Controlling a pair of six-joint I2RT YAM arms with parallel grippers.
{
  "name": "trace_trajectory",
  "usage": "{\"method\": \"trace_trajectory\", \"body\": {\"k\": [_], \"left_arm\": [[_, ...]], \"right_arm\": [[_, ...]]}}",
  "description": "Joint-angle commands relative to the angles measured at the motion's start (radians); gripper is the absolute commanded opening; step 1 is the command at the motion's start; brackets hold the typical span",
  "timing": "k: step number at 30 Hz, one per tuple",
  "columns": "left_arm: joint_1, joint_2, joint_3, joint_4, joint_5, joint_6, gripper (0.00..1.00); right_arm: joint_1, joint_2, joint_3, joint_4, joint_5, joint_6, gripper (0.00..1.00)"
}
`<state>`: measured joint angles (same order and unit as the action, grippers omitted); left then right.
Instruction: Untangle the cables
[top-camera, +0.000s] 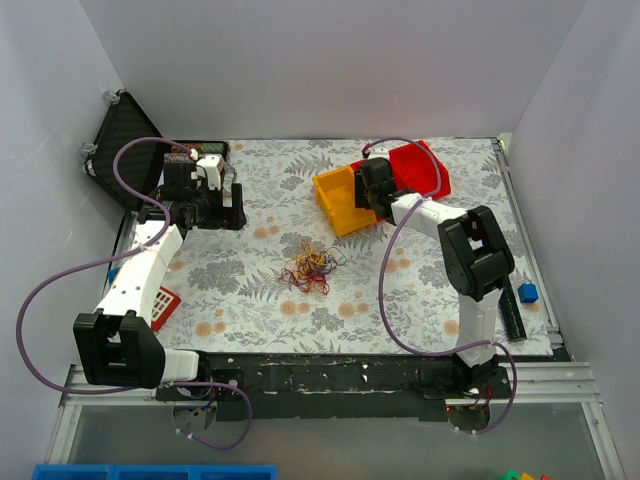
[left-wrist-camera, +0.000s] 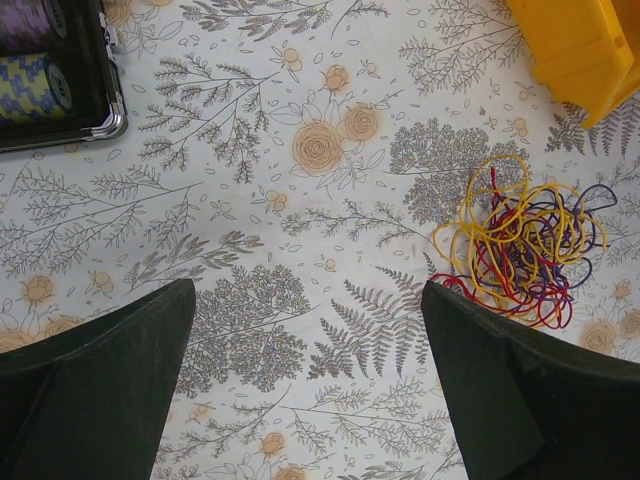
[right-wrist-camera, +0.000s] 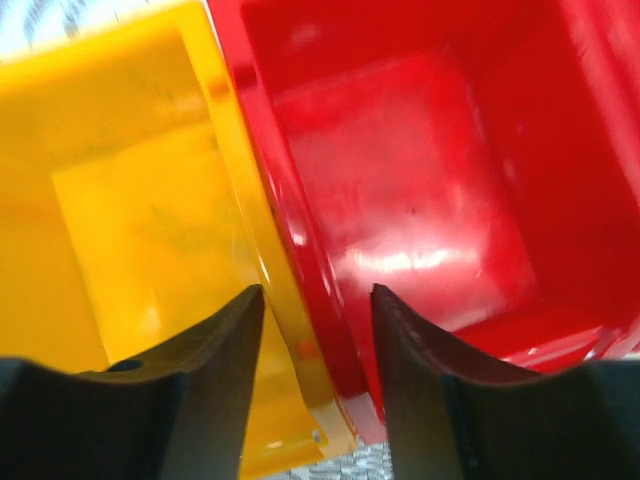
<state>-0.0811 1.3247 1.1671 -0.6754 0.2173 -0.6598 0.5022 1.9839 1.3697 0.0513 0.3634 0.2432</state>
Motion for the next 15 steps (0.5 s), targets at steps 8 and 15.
{"method": "trace_trajectory", "body": {"k": [8,15], "left_arm": [[0.001,-0.056,-0.023,0.02,-0.007,0.0,0.98],[0.0,-0.071,-0.046,0.025,-0.01,0.006,0.98]], "right_arm": [[0.077,0.007,-0.073,-0.091,0.008,0.048,0.26],[0.205,0.019,-0.035,-0.149,0.108,0.136,0.24]]}}
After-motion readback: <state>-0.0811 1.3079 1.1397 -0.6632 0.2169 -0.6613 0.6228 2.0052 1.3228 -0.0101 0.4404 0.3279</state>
